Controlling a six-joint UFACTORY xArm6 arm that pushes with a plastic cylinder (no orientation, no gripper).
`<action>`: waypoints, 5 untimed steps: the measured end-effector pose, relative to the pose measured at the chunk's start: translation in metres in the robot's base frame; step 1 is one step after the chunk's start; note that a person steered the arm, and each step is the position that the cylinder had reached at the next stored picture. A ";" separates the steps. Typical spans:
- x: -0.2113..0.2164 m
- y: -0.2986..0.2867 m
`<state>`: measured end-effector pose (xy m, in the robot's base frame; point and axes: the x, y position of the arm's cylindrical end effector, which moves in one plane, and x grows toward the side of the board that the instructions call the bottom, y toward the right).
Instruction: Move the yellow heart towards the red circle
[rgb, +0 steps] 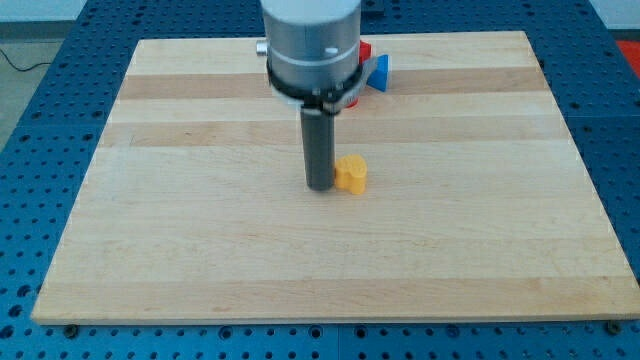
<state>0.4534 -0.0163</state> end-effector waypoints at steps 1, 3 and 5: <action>0.000 -0.009; 0.057 -0.019; 0.022 0.026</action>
<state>0.4751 0.0094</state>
